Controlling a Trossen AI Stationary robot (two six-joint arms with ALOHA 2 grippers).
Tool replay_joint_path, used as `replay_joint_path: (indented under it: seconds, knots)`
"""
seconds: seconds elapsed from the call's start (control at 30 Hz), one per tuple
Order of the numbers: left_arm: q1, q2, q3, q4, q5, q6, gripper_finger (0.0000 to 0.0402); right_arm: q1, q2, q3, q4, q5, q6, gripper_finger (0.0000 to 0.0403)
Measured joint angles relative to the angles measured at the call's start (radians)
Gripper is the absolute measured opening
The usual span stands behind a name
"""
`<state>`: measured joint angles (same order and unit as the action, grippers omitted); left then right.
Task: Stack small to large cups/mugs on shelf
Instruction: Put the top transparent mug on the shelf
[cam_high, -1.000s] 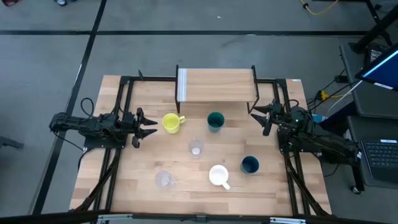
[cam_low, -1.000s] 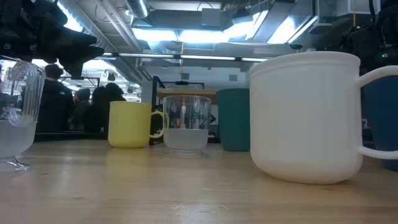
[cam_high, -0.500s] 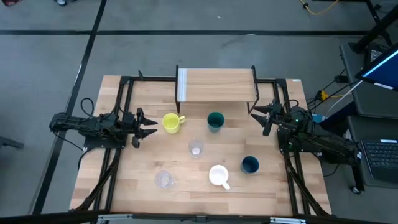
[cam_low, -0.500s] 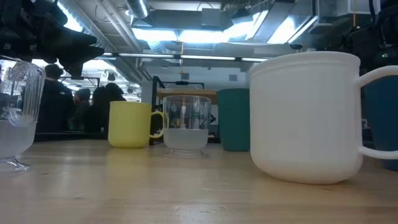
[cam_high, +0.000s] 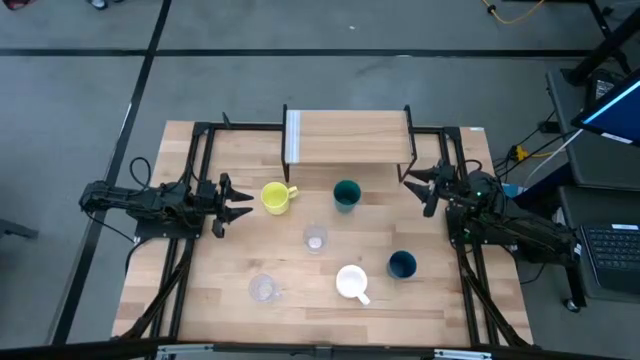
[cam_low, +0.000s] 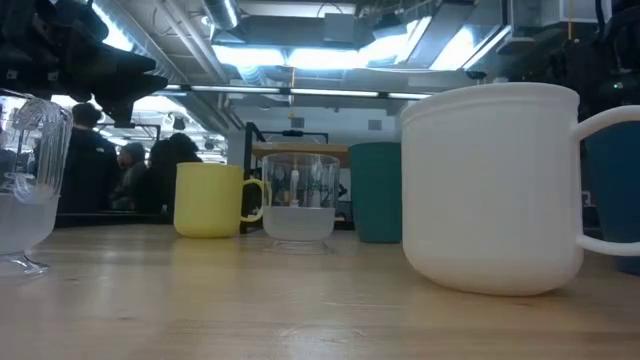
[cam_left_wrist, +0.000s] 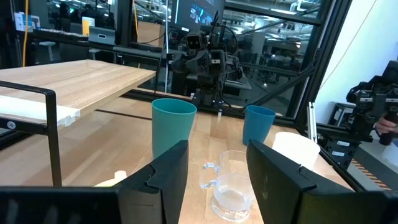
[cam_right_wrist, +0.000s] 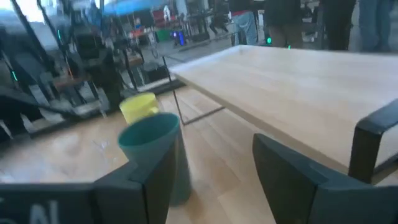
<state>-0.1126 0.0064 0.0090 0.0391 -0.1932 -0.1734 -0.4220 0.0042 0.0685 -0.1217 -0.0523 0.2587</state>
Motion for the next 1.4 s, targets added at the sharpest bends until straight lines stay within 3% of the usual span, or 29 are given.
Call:
replay_joint_path:
  seconds: [0.1, 0.33, 0.67, 1.1, 1.23, 1.4]
  knots:
    - [0.0, 0.0, 0.0, 0.0, 0.0, 0.0, 0.0158, 0.0, 0.0, 0.0, -0.001, 0.001, 0.136, 0.021]
    - [0.0, 0.0, 0.0, 0.0, 0.0, 0.0, 0.0158, 0.0, 0.0, 0.0, 0.003, 0.016, 0.185, 0.021]
    - [0.0, 0.0, 0.0, 0.006, -0.025, -0.003, 0.0158, 0.0, 0.0, 0.0, 0.029, -0.002, 0.422, 0.021]
    - [0.0, 0.0, 0.0, 0.009, -0.06, -0.001, 0.0158, 0.0, 0.0, 0.0, 0.319, -0.14, 0.238, 0.021]
    - [0.0, 0.0, 0.0, 0.017, -0.117, -0.092, 0.0158, 0.001, 0.0, 0.0, 0.35, -0.192, 0.17, 0.021]
    - [0.001, 0.0, 0.0, 0.015, -0.045, -0.17, 0.0171, 0.001, 0.0, 0.0, 0.35, -0.162, 0.171, 0.0235]
